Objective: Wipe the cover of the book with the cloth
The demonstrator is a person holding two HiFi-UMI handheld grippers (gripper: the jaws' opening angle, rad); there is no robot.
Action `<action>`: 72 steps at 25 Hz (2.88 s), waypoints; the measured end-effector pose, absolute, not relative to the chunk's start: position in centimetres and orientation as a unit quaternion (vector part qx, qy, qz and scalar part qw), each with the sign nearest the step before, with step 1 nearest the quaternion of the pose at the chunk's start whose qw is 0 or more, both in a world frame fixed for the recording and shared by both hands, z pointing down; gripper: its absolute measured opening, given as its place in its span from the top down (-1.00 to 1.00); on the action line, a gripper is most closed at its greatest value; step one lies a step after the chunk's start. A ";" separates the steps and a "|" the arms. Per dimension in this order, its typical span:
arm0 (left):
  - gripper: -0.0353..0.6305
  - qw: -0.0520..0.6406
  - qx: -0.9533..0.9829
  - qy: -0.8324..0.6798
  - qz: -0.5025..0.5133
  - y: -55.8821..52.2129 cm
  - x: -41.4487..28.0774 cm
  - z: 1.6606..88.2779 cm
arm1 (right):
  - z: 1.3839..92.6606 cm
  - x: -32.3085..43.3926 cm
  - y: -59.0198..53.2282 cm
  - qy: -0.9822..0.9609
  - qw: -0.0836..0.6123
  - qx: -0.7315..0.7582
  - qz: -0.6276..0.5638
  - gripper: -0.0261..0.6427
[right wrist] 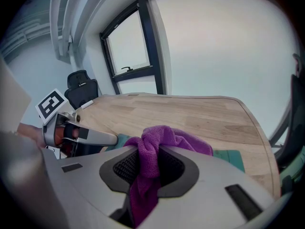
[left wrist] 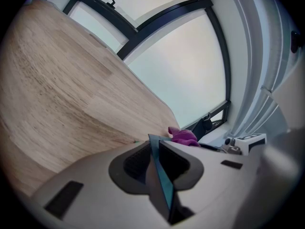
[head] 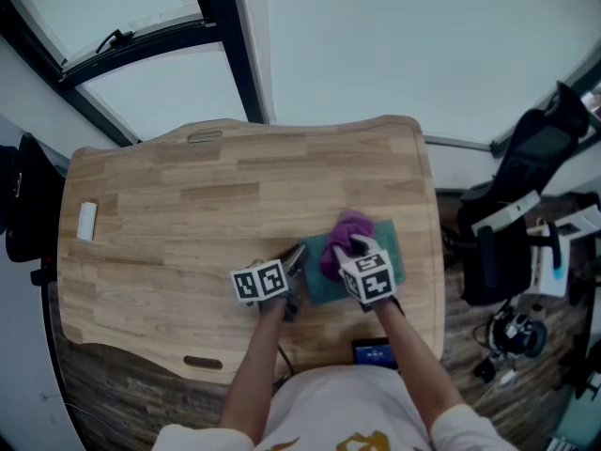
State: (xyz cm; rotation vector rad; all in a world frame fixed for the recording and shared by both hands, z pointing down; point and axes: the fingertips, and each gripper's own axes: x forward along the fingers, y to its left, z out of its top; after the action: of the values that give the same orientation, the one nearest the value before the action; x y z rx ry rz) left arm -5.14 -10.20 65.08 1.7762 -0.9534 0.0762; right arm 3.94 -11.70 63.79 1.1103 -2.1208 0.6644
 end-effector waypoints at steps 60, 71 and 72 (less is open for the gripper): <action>0.72 0.534 0.744 -0.400 0.032 -10.3 -5.1 65.1 | 63.3 -1.3 -10.2 -0.840 0.339 0.356 0.233 0.69; 0.72 0.535 0.743 -0.401 0.031 -10.3 -5.2 65.1 | 63.4 -1.8 -9.0 -0.843 0.340 0.346 0.233 0.69; 0.72 0.535 0.743 -0.401 0.031 -10.3 -5.2 65.1 | 63.4 -1.8 -8.9 -0.843 0.340 0.345 0.233 0.69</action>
State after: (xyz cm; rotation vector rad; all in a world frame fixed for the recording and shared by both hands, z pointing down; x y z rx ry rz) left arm -5.23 -10.26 65.14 1.7708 -0.9554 0.0745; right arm -1.78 -8.92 63.36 0.8989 -2.1935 0.6059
